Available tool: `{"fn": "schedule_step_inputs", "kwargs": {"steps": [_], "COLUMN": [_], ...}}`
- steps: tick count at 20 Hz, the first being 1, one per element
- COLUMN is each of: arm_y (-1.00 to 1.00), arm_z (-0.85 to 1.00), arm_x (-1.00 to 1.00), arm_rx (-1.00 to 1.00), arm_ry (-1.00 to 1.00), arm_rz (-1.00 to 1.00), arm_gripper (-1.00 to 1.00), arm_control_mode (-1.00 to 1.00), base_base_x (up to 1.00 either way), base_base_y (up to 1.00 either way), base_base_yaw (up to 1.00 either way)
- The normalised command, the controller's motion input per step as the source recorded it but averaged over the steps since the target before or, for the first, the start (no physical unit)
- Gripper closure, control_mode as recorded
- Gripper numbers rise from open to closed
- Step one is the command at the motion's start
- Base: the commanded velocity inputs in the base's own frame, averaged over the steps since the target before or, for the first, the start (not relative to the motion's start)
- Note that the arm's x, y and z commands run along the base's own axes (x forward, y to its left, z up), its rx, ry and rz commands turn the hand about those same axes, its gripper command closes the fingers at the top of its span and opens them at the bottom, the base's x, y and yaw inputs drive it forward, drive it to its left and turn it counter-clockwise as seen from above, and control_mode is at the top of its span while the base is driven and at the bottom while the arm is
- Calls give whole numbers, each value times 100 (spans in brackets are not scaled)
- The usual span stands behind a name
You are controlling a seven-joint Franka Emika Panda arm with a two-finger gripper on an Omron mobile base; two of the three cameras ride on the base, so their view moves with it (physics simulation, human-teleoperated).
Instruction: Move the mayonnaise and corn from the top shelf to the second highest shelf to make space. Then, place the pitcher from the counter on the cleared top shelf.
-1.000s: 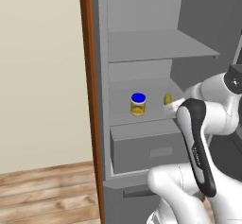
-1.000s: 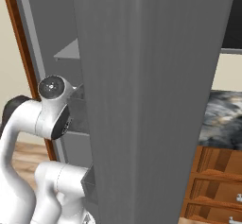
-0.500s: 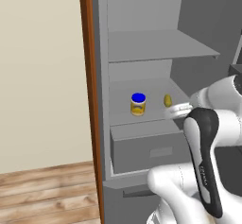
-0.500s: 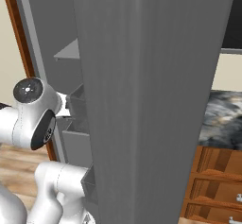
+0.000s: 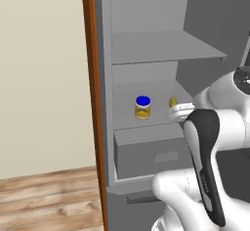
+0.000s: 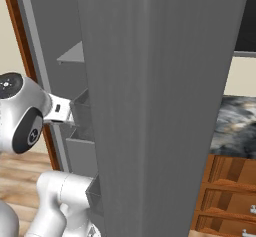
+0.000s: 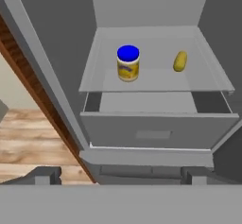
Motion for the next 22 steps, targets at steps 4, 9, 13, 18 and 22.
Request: {"fn": "schedule_step_inputs", "kwargs": {"steps": [4, 9, 13, 18, 22], "arm_y": [24, 5, 0, 0, 0], "arm_z": [0, 0, 0, 0, 0], "arm_x": [14, 9, 0, 0, 0], "arm_rx": [-2, 0, 0, 0, 0], "arm_ry": [0, 0, 0, 0, 0], "arm_rz": [-9, -3, 0, 0, 0], "arm_gripper": [-100, -100, -100, -100, -100], "arm_control_mode": [-100, 100, 100, 100, 100], "base_base_x": [0, 0, -43, -91, -100], "base_base_y": [0, 0, 1, 14, 47], "base_base_yaw": [0, -1, -7, -14, -23]}}
